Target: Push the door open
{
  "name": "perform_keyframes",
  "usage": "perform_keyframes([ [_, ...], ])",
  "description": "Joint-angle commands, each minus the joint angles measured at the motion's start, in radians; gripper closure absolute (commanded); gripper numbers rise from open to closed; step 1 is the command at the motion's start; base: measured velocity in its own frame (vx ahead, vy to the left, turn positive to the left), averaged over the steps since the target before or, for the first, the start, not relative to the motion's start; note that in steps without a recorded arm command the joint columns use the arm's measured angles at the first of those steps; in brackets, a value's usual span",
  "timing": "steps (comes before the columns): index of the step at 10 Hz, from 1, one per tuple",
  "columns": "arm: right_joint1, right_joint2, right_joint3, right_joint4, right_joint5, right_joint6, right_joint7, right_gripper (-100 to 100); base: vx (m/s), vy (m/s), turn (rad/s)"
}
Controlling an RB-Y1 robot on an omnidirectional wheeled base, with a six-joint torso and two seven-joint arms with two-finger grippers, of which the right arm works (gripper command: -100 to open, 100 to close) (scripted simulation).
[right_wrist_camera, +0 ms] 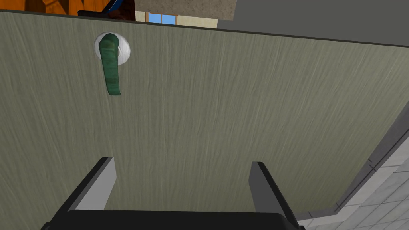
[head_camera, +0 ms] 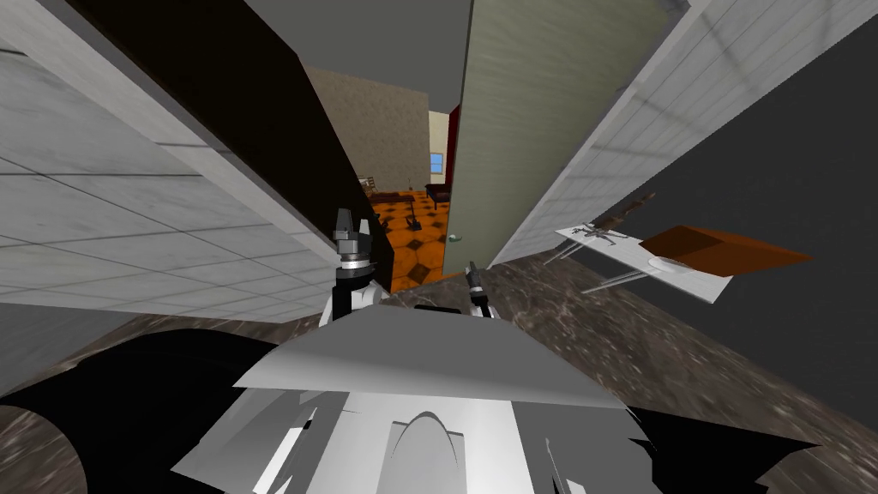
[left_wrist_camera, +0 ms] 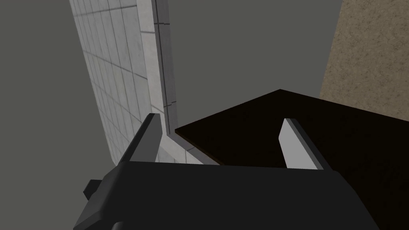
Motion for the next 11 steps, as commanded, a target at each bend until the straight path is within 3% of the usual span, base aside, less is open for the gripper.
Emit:
perform_keyframes([
  [1,-0.01,-0.001,0.004,0.034,0.008,-0.008,-0.007,-100,0.085,-0.045,0.043],
  [11,-0.078,-0.003,0.027,0.261,0.06,-0.059,-0.049,-100,0.114,-0.061,0.047],
])
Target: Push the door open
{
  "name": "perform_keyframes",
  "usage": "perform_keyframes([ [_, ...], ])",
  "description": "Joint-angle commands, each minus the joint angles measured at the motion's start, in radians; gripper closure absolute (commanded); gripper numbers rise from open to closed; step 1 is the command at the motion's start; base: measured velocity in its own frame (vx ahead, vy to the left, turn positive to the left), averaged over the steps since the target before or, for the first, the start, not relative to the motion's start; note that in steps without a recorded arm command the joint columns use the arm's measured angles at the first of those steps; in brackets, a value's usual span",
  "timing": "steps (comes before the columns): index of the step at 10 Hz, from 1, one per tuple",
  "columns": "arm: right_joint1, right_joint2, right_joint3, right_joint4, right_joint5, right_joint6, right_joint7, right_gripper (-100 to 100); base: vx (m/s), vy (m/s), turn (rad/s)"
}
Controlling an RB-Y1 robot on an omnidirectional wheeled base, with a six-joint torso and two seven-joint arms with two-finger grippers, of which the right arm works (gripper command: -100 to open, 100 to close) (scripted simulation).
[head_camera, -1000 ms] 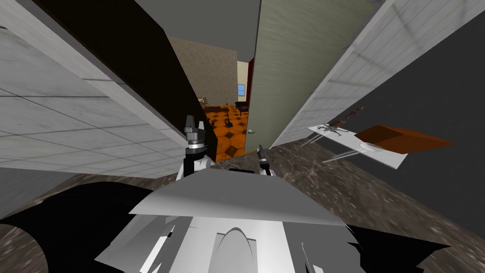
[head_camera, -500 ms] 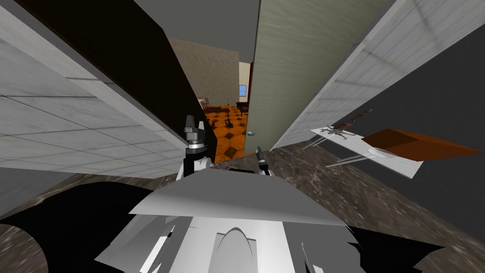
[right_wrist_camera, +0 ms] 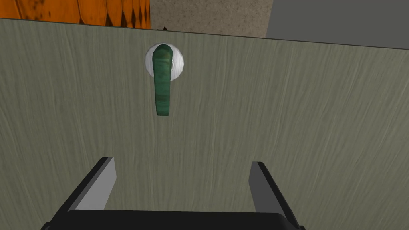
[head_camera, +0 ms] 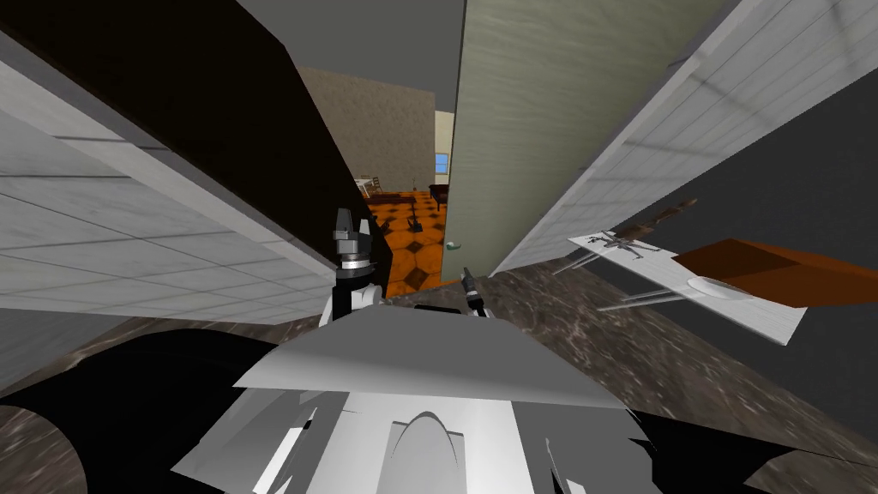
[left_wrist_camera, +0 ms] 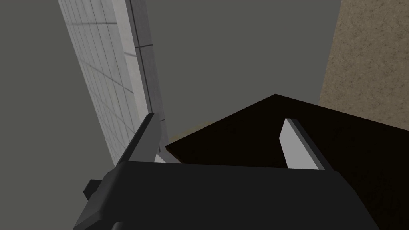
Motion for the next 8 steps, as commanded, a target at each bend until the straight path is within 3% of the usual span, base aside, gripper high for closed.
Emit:
perform_keyframes([
  [1,-0.01,-0.001,0.005,0.039,0.01,-0.01,-0.008,-100,0.164,-0.074,0.051],
  [3,-0.022,0.0,0.009,0.079,0.019,-0.019,-0.016,-100,0.153,-0.072,0.049],
  [8,-0.033,0.003,0.008,0.109,0.021,-0.025,-0.014,-100,0.082,-0.011,0.017],
])
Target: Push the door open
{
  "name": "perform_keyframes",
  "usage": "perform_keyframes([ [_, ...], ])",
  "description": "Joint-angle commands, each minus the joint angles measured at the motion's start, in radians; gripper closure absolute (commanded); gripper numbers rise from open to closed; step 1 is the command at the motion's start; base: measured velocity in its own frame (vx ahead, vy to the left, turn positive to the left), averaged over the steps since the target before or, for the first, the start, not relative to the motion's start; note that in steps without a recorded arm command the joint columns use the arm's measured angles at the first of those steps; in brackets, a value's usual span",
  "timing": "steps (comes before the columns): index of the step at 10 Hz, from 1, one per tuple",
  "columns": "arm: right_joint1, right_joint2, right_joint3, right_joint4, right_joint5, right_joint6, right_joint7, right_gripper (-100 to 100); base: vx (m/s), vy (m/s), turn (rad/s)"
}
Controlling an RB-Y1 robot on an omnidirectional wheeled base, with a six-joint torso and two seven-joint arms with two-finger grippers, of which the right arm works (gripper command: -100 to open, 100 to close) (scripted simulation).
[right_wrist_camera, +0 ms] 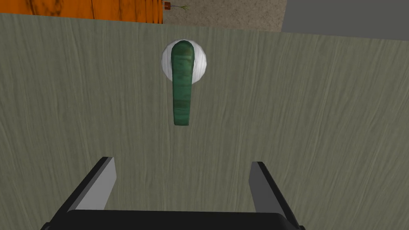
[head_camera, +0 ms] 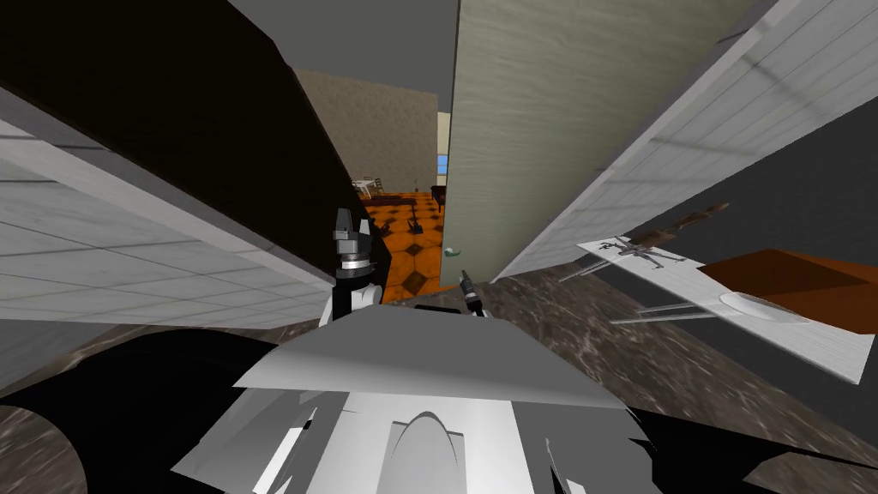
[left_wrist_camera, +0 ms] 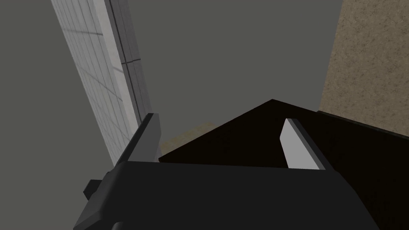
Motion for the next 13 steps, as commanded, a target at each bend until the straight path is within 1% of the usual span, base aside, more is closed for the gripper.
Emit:
perform_keyframes([
  [1,-0.005,0.002,-0.003,0.006,-0.002,0.0,0.004,-100,0.197,0.057,0.024],
  [8,-0.037,0.025,-0.022,0.05,-0.018,-0.002,0.032,-100,0.202,0.045,0.035],
  [10,-0.043,0.031,-0.026,0.058,-0.021,-0.003,0.037,-100,0.194,0.041,0.024],
  [11,-0.041,0.029,-0.025,0.056,-0.02,-0.003,0.035,-100,0.092,0.018,0.004],
  [12,-0.041,0.029,-0.025,0.056,-0.02,-0.003,0.035,100,-0.013,-0.002,-0.004],
  [13,-0.041,0.029,-0.025,0.056,-0.02,-0.003,0.035,100,-0.031,-0.011,0.006],
])
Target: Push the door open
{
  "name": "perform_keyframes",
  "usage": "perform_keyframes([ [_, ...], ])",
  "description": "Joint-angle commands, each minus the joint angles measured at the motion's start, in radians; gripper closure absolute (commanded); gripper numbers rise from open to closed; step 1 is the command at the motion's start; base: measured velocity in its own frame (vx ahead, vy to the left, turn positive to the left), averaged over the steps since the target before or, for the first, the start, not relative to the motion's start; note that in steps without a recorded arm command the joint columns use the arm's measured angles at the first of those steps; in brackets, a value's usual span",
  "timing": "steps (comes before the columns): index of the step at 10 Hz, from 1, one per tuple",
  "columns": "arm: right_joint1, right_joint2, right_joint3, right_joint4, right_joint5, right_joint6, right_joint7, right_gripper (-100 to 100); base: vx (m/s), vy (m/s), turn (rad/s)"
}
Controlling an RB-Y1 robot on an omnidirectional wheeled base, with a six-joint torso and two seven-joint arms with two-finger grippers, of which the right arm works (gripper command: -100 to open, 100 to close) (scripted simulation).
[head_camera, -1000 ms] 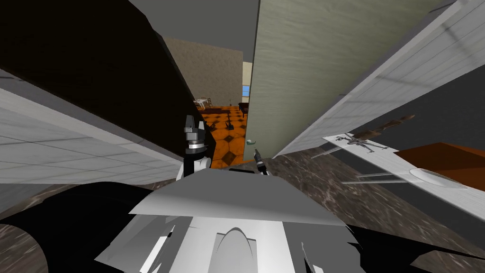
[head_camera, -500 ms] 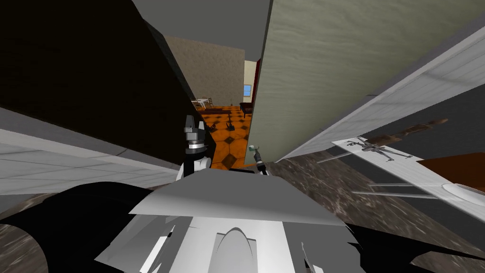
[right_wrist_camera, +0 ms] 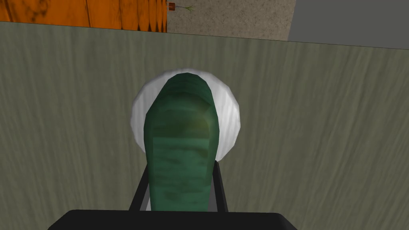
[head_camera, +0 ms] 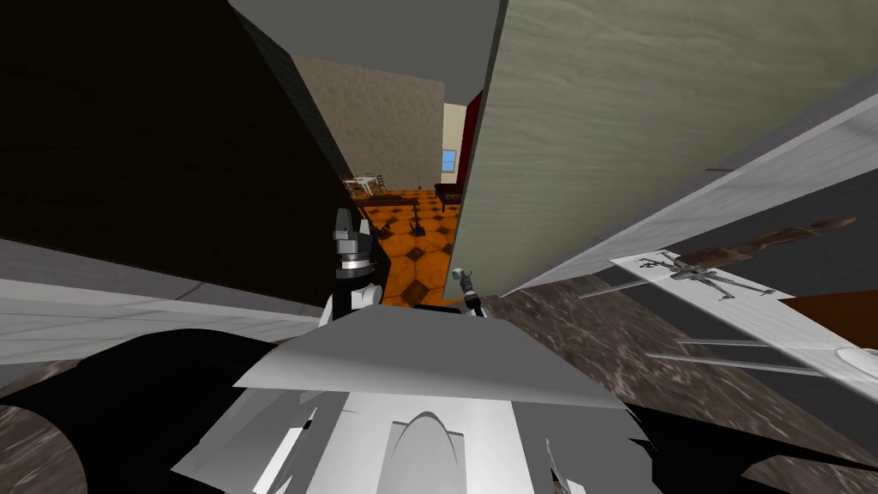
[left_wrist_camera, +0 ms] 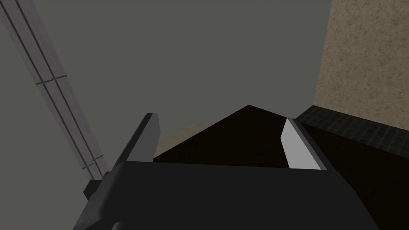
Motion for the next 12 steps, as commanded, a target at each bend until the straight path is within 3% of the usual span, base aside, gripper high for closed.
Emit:
perform_keyframes([
  [1,0.003,0.002,0.001,0.001,0.0,0.001,0.0,100,-0.024,-0.01,0.005],
  [4,0.003,0.002,0.001,0.001,0.0,0.001,0.0,100,-0.01,-0.001,-0.005],
  [12,-0.011,-0.01,-0.086,0.022,-0.045,0.011,0.037,100,0.171,0.084,-0.053],
])
